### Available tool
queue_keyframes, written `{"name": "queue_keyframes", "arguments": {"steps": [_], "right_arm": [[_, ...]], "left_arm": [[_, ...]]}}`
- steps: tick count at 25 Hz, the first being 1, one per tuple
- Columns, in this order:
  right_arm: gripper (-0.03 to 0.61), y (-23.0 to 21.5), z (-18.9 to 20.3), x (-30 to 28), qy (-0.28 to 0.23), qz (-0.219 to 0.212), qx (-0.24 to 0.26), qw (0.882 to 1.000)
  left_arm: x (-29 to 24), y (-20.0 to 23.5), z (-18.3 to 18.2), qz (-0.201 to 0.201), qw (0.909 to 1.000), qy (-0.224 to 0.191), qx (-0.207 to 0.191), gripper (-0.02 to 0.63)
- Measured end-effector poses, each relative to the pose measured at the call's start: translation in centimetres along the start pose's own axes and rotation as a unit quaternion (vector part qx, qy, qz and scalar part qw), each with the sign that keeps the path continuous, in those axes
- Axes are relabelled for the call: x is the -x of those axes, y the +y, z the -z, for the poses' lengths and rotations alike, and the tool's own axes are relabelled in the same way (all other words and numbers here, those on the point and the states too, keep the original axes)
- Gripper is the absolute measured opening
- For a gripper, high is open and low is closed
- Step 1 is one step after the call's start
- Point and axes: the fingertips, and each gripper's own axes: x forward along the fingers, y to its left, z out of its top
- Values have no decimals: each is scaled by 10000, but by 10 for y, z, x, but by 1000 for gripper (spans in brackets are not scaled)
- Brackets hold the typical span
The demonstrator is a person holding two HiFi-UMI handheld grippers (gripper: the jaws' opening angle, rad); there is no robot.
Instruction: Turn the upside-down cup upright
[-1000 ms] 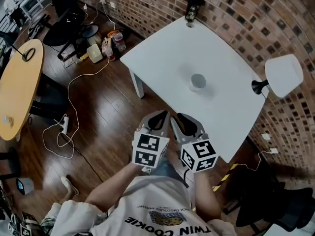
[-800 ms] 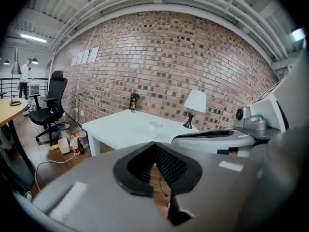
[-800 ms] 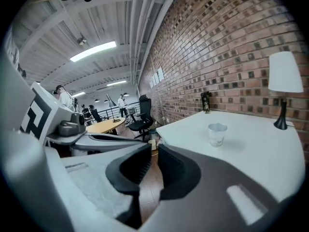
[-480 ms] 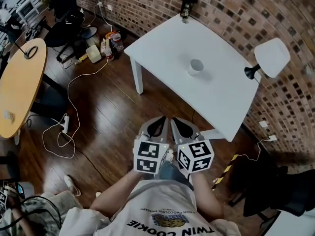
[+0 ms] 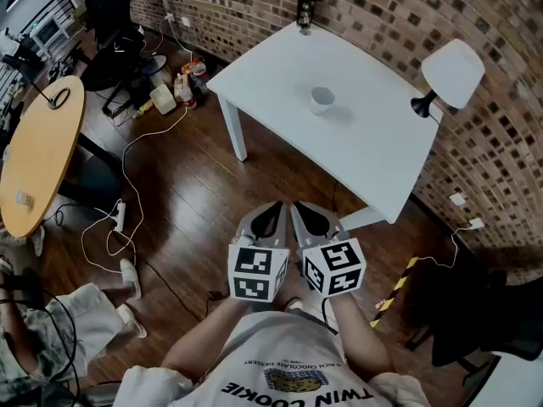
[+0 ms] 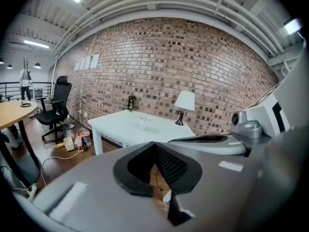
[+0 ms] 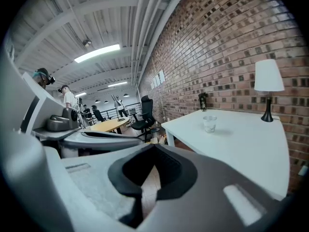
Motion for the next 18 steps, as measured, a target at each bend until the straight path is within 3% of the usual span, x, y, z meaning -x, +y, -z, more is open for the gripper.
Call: {"name": "queue_keyframes", "arguments": {"steps": [18], "right_arm": [[3,-11,43,131,-302,12,-79,9995]], "left_arm": [[51,-124,40,-114,9997,-9,-221,3]]}}
